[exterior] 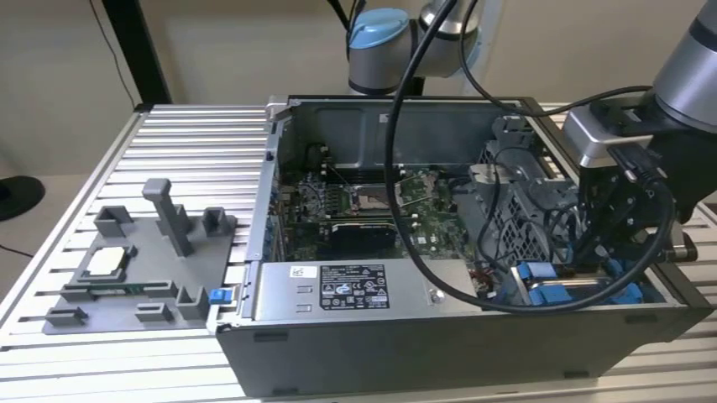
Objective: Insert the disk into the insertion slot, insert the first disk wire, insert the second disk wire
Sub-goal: 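Insert the second disk wire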
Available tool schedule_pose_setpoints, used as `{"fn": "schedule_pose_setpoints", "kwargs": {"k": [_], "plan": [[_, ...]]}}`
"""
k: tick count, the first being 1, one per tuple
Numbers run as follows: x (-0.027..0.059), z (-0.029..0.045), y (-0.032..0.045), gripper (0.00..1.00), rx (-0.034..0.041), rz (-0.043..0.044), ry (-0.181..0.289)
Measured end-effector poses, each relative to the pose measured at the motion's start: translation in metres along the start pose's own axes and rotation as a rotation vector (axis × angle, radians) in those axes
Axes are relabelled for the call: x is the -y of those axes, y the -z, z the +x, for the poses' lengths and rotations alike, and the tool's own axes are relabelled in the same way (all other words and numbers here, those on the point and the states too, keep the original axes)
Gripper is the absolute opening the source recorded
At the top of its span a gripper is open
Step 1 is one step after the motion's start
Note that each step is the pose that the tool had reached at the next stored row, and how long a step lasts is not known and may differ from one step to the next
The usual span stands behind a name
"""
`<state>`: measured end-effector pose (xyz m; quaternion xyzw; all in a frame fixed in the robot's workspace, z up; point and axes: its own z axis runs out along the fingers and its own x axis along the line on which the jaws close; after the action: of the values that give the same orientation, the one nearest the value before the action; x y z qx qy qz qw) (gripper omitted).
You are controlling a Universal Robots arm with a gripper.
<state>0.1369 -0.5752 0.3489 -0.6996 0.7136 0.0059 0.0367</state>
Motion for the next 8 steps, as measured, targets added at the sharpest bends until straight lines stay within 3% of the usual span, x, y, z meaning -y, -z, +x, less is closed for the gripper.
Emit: {"fn": "schedule_pose_setpoints", "kwargs": {"k": [8], "plan": [[-0.0008,-0.0002,-0.0033,0.00,0.0002,0.0029,0.000]]}}
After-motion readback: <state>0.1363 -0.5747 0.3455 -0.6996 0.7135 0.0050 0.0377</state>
